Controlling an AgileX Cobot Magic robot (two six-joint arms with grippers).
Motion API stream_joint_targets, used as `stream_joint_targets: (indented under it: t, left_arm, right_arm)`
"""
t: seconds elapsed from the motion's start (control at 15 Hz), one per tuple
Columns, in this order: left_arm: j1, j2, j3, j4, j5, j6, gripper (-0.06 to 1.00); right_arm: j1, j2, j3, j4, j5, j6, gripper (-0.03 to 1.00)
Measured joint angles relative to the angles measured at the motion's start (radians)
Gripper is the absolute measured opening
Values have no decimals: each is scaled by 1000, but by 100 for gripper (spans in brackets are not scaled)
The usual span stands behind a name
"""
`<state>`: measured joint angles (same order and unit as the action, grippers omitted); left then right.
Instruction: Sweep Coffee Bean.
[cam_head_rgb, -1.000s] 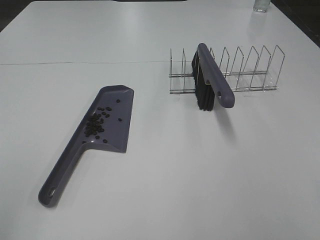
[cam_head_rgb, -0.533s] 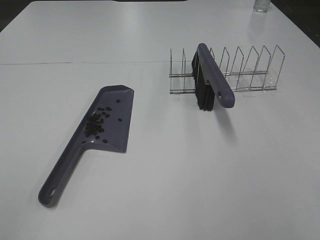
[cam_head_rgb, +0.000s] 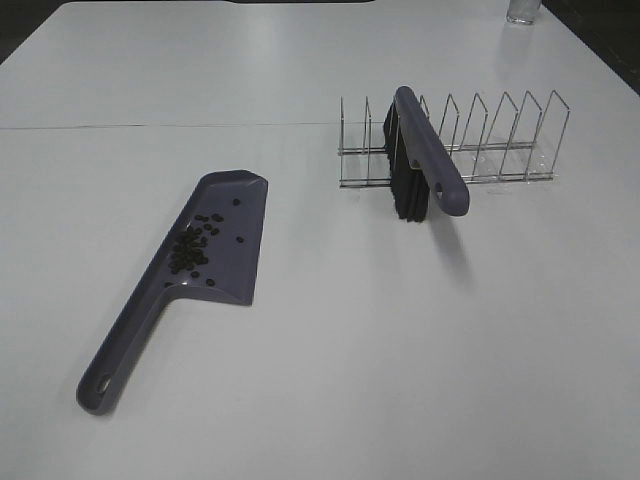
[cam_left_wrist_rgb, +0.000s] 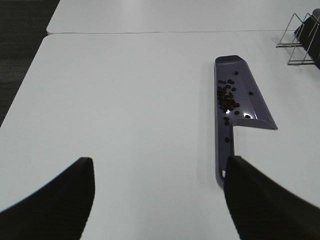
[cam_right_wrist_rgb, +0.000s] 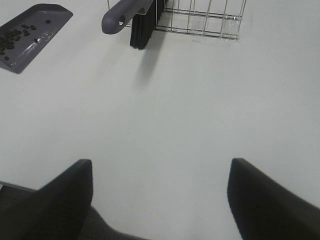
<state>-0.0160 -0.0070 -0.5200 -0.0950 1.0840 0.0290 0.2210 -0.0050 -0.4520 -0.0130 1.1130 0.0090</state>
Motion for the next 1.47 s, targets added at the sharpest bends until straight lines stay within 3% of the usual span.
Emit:
stream_joint_targets:
  t: [0.47, 0.67, 1.0, 1.47]
  left_arm:
    - [11, 0, 0, 0, 0, 0, 67]
    - [49, 0, 0, 0, 0, 0, 67]
    - [49, 0, 0, 0, 0, 0, 67]
    - [49, 0, 0, 0, 0, 0, 67]
  right_arm:
    - [-5, 0, 0, 0, 0, 0, 66]
    - [-102, 0, 0, 4, 0, 0, 66]
    - [-162, 0, 0, 4, 0, 0, 66]
    - [-184, 0, 0, 5, 0, 0, 66]
